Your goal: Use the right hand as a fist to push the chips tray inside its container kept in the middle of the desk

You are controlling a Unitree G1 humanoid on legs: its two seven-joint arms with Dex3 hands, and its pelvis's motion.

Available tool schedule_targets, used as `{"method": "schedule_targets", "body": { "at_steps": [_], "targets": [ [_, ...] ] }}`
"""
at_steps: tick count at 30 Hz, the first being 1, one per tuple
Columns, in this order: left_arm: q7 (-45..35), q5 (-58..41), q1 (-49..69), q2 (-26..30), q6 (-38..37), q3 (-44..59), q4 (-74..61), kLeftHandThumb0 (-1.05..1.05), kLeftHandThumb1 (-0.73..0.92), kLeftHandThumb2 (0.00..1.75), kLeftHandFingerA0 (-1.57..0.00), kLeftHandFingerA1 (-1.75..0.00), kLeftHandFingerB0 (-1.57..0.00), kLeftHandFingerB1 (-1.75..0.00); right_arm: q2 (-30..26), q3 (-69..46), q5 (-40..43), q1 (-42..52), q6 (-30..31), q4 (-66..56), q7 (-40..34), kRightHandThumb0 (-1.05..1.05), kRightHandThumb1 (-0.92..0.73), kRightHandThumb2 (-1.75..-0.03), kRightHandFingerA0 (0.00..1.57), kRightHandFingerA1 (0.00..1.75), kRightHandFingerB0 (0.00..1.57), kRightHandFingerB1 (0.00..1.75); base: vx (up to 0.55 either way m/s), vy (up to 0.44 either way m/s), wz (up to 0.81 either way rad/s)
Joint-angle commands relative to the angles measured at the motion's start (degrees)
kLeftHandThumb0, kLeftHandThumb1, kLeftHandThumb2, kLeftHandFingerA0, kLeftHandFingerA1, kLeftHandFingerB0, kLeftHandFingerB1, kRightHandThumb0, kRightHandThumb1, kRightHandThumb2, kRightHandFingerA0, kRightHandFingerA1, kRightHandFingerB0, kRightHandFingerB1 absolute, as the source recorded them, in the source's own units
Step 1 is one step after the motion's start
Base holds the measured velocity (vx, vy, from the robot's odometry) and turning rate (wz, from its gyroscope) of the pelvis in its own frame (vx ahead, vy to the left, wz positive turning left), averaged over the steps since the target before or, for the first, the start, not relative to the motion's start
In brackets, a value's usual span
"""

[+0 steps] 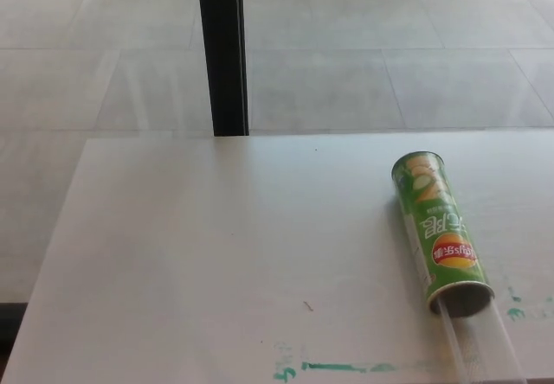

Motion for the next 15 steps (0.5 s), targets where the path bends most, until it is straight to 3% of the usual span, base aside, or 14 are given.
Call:
{"method": "schedule_targets", "body": {
  "at_steps": [1, 2, 3, 4, 5, 8, 9, 10, 13, 15],
  "targets": [
    [0.47, -9.52, -2.8, 4.8, 3.9, 9.23, 4.71, -0.7, 0.92, 0.7, -0.5, -0.6, -0.43, -0.5, -1.82, -15.89, 17.11, -4.0, -4.6, -3.12, -8.95, -0.7, -0.86, -0.69, 0.71, 1.37, 0.28, 0.77, 0.0, 0.0, 0.0],
    [0.5, -9.07, -2.79, 4.87, 3.88, 9.42, 4.83, -0.7, 0.92, 0.7, -0.5, -0.6, -0.43, -0.5, -1.74, -16.57, 16.97, -4.22, -3.81, -3.81, -9.03, -0.7, -0.86, -0.69, 0.71, 1.37, 0.28, 0.77, 0.0, 0.0, 0.0],
    [0.57, -8.49, -2.78, 4.93, 3.7, 9.27, 5.05, -0.71, 0.92, 0.72, -0.48, -0.6, -0.38, -0.48, -2.44, -19.44, 19.51, -5.96, -5.12, -3.6, -8.84, -0.63, -0.82, -0.65, 0.74, 1.33, 0.46, 0.81, 0.0, 0.0, 0.0],
    [0.59, -8.2, -2.8, 4.95, 3.6, 9.25, 5.2, -0.71, 0.92, 0.72, -0.48, -0.6, -0.38, -0.48, -2.7, -20.87, 20.48, -6.75, -5.63, -3.56, -8.71, -0.63, -0.82, -0.65, 0.74, 1.33, 0.46, 0.81, 0.0, 0.0, 0.0],
    [0.23, -8.14, -2.8, 4.97, 3.4, 9.44, 5.52, -0.72, 0.92, 0.73, -0.47, -0.57, -0.32, -0.44, -3.64, -20.63, 19.05, -7.14, -6.46, -3.98, -8.81, -0.66, -0.87, -0.66, 0.8, 1.13, 0.5, 0.69, 0.0, 0.0, 0.0],
    [-0.08, -8.17, -2.84, 4.86, 3.4, 10.2, 6.22, -0.72, 0.92, 0.72, -0.48, -0.58, -0.33, -0.45, -5.01, -21.96, 18.39, -9.01, -7.37, -6.57, -8.54, -0.67, -0.83, -0.64, 0.81, 1.12, 0.54, 0.73, 0.0, 0.0, 0.0],
    [-0.09, -7.8, -2.74, 4.92, 3.34, 9.97, 6.18, -0.73, 0.92, 0.73, -0.47, -0.58, -0.37, -0.47, -4.5, -22.93, 19.93, -10.46, -7.66, -9.89, -8.02, -0.69, -0.78, -0.64, 0.9, 1.21, 0.59, 0.69, 0.0, 0.0, 0.0],
    [0.23, -8.13, -2.83, 4.77, 3.53, 10.55, 6.15, -0.71, 0.92, 0.69, -0.51, -0.66, -0.39, -0.49, -4.27, -23.09, 19.78, -11.34, -8.45, -12.06, -8.08, -0.71, -0.79, -0.64, 0.98, 1.13, 0.66, 0.74, 0.0, 0.0, 0.0],
    [0.83, -8.56, -2.95, 4.46, 4.25, 11.41, 6.04, -0.72, 0.92, 0.7, -0.5, -0.66, -0.38, -0.49, -3.8, -23.04, 19.06, -12.77, -7.77, -16.88, -8.25, -0.73, -0.78, -0.63, 1.0, 1.1, 0.62, 0.69, 0.0, 0.0, 0.0],
    [0.42, -8.95, -2.62, 4.04, 3.71, 12.0, 6.0, -0.72, 0.92, 0.7, -0.46, -0.63, -0.41, -0.54, -2.2, -20.64, 17.53, -13.3, -7.99, -27.32, -7.65, -0.71, -0.81, -0.65, 0.97, 1.0, 0.63, 0.6, 0.0, 0.0, 0.0]
  ]
}}
